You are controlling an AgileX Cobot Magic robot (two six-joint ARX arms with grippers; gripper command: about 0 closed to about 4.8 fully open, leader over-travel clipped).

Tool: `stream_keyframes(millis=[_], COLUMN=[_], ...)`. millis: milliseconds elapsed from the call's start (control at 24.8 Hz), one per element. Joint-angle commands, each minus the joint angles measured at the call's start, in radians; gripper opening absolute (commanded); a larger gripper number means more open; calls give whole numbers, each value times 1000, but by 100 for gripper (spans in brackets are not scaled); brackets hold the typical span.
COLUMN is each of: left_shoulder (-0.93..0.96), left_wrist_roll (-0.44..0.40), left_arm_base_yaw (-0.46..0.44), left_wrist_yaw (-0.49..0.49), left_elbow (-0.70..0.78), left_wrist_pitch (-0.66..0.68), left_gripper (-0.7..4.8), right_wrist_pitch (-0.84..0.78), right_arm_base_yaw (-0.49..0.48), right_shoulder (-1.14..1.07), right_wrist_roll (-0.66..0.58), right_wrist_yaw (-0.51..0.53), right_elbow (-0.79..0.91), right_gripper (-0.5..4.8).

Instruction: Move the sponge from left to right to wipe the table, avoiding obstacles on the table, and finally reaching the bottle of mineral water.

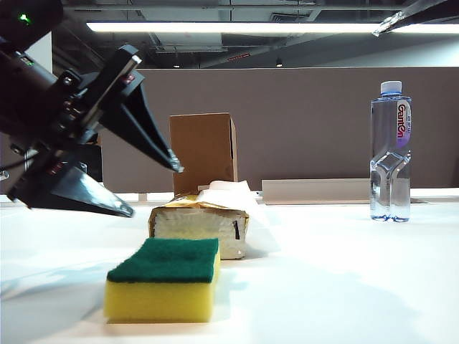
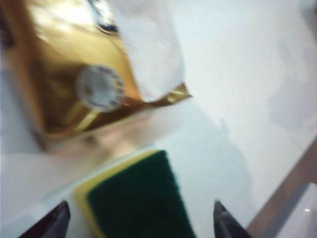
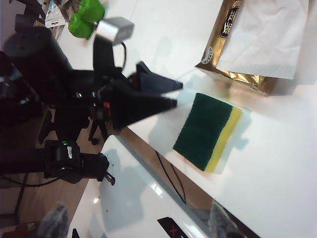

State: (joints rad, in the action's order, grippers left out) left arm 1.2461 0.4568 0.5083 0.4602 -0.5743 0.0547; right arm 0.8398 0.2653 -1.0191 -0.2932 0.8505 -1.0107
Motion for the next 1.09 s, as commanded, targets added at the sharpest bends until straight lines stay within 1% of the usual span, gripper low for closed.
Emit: stream_keyframes(millis=[40,121,202,323,363,444,524,565,645,726,807,968,1048,1089], left_shoulder=[-47,-97,-153,-246,-298,-350,-418,-458,-504,-529,-555,-604,-637,-657], left_wrist_roll=[-113,-175,-236,-314,-354,-383,-404,-418,-446,-454,-457,-442,-441,-425], left_arm_base_yaw=[-53,-100,-139,-189,-214,-245,-309,-366,-430,-437,-435,-435,-435,-435], left_wrist_yaw=[-67,-147,-220,-291,-322,-338,-336,-323,-316,-334,-316,-279,-237,-192], left_elbow=[-64,-122,-166,-200,-200,-200,-200,-200,-200,-200,-200,-200,-200,-200], left_wrist_pitch=[180,282,340,391,410,433,480,523,597,633,657,692,717,734], left_gripper=[373,372,372,372,372,372,372,372,372,372,372,372,372,372], right_wrist_pitch=[2,9,24,43,47,46,45,45,45,45,44,42,37,38], right_arm_base_yaw=[0,0,0,0,0,0,0,0,0,1,26,112,151,167], right_shoulder=[5,6,6,6,6,6,6,6,6,6,0,-3,-10,-16], right_wrist_roll=[8,8,11,21,34,38,61,62,62,62,60,58,43,35], right_wrist_yaw=[9,9,8,8,5,-2,-10,-22,-22,-22,-28,-100,-152,-172], right_elbow=[-5,-5,-5,-5,-5,-4,-4,-4,-4,-4,-4,-4,-4,-2], right_gripper=[366,366,366,366,366,364,364,364,364,364,364,364,364,364])
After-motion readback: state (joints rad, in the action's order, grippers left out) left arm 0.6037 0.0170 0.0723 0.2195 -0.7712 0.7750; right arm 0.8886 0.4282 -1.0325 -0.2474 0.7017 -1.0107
